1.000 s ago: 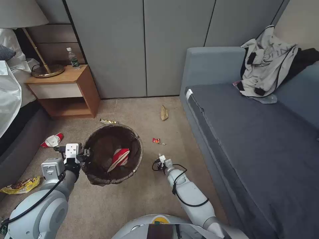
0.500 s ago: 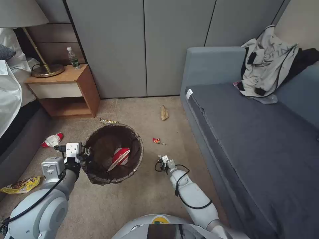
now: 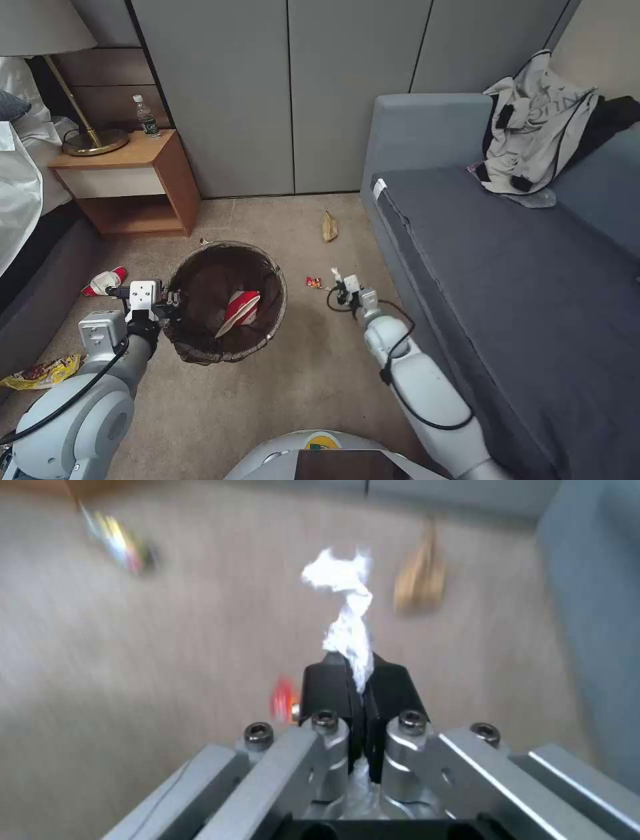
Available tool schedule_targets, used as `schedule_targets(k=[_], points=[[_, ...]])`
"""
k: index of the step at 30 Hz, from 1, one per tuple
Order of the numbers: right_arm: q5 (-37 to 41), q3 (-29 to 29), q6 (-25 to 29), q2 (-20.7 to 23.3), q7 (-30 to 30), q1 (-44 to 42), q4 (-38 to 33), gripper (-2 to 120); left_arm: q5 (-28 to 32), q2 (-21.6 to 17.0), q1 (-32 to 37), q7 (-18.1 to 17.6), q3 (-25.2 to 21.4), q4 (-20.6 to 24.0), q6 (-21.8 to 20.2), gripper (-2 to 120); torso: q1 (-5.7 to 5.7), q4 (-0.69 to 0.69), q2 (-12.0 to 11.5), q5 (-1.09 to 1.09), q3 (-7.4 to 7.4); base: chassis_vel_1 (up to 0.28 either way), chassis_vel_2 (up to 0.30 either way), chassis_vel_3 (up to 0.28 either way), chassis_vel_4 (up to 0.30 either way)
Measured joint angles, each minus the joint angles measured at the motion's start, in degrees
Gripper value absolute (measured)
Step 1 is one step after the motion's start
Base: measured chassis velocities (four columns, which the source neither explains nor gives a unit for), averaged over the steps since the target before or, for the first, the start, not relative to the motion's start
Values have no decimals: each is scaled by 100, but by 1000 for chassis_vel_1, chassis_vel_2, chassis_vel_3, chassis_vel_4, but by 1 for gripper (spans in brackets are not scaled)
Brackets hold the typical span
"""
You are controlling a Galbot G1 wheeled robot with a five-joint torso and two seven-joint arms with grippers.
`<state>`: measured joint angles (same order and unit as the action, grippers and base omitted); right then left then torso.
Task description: Pick up the trash bin, then pick up the garbage from the floor and place it into the trash bin.
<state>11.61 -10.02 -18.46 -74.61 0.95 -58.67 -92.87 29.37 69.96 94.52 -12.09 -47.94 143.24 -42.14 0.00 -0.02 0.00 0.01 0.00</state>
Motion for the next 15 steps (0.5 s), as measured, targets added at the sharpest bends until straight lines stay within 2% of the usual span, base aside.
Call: schedule_targets(k=[2, 4, 6, 7, 11, 15], points=[[78, -46, -64, 66, 36, -25, -268, 0, 2, -2, -10, 0, 12, 1, 0, 2, 0, 1, 0, 0, 0, 0, 0, 0, 0], [332, -179, -267, 249, 138, -85, -1047, 0, 9, -22, -43, 3, 53, 0, 0, 2, 0, 0, 0, 0, 0, 0, 0, 0, 0], [542, -244, -379, 339, 194, -91, -1422, 0, 24, -45, -68, 4, 61, 0, 0, 2, 0, 0, 0, 0, 0, 0, 0, 0, 0], [542, -244, -379, 339, 194, -91, -1422, 0, 24, -45, -68, 4, 61, 0, 0, 2, 0, 0, 0, 0, 0, 0, 0, 0, 0], [1206, -247, -681, 589, 318, 23, -2238, 0, 60, -81, -122, 4, 84, 0, 0, 2, 0, 2, 0, 0, 0, 0, 0, 0, 0], [1354, -63, -762, 654, 561, 166, -2557, 0, 55, -69, -182, 11, 125, -13, 0, 2, 0, 1, 0, 0, 0, 0, 0, 0, 0]])
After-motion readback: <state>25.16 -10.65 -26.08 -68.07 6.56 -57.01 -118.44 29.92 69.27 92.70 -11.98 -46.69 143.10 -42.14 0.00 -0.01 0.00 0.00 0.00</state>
